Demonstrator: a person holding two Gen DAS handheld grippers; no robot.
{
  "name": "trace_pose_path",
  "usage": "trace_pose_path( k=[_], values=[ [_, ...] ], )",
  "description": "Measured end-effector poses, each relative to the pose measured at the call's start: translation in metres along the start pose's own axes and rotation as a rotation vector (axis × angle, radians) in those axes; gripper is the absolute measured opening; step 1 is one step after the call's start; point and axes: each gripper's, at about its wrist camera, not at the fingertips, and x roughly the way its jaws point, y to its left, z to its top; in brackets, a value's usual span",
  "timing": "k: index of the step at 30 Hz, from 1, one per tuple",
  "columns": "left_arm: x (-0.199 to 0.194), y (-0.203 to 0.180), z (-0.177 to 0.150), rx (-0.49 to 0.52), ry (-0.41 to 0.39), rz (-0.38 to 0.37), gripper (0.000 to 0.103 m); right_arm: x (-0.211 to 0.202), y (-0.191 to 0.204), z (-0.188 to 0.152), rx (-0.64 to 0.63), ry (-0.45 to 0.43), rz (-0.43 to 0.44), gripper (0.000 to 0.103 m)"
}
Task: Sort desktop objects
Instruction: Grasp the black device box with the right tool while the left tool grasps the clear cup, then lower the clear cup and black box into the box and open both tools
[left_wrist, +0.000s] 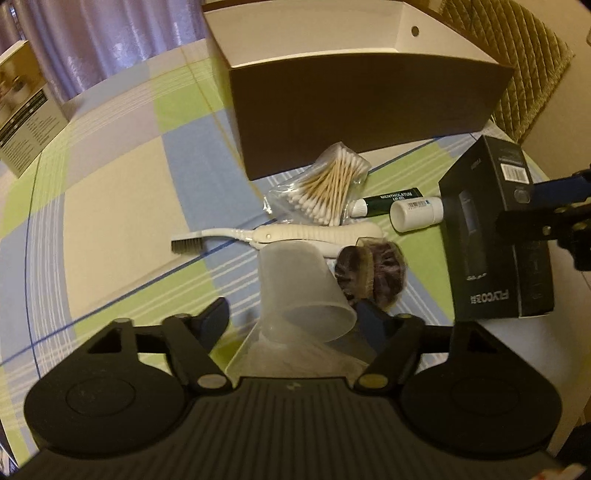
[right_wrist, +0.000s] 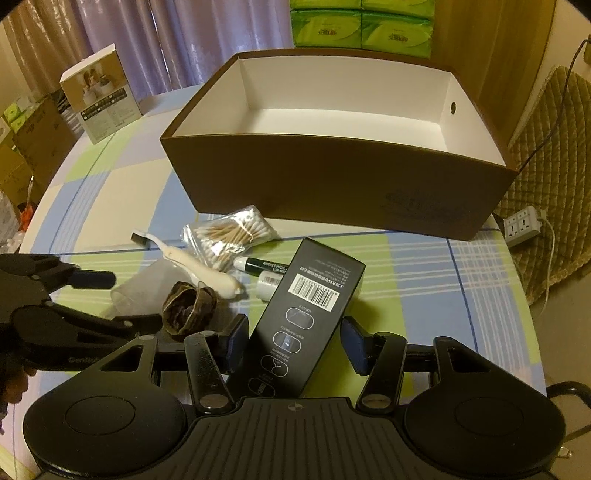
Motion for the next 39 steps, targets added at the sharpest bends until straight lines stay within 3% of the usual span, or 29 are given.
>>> trace_pose_path(
  k=[4, 9, 17, 21, 30, 39],
  values=[
    [0.009, 0.001, 0.007, 0.026, 0.014, 0.011, 0.057, 0.002, -0.001, 0.000, -0.021, 0.008, -0.037, 0.052],
    [0.024, 0.003, 0.014, 0.036, 0.042, 0.006, 0.051, 0.006, -0.005, 0.001, -0.012, 0.014, -0.020, 0.052],
    [0.028, 0.008, 0.017, 0.029, 0.035, 0.004, 0.050, 0.022, -0.005, -0.001, -0.019, 0.045, -0.036, 0.052],
    [0.018, 0.009, 0.015, 0.019, 0.013, 0.001, 0.050, 0.025, -0.007, -0.004, -0.046, 0.054, -0.050, 0.040],
    [-0.003, 0.010, 0.012, -0.027, -0.020, -0.003, 0.050, 0.006, -0.020, -0.012, -0.043, 0.025, -0.007, 0.040],
    [-0.036, -0.005, 0.020, -0.033, -0.103, -0.029, 0.050, -0.028, -0.035, -0.007, -0.037, -0.040, 0.019, 0.040]
  ],
)
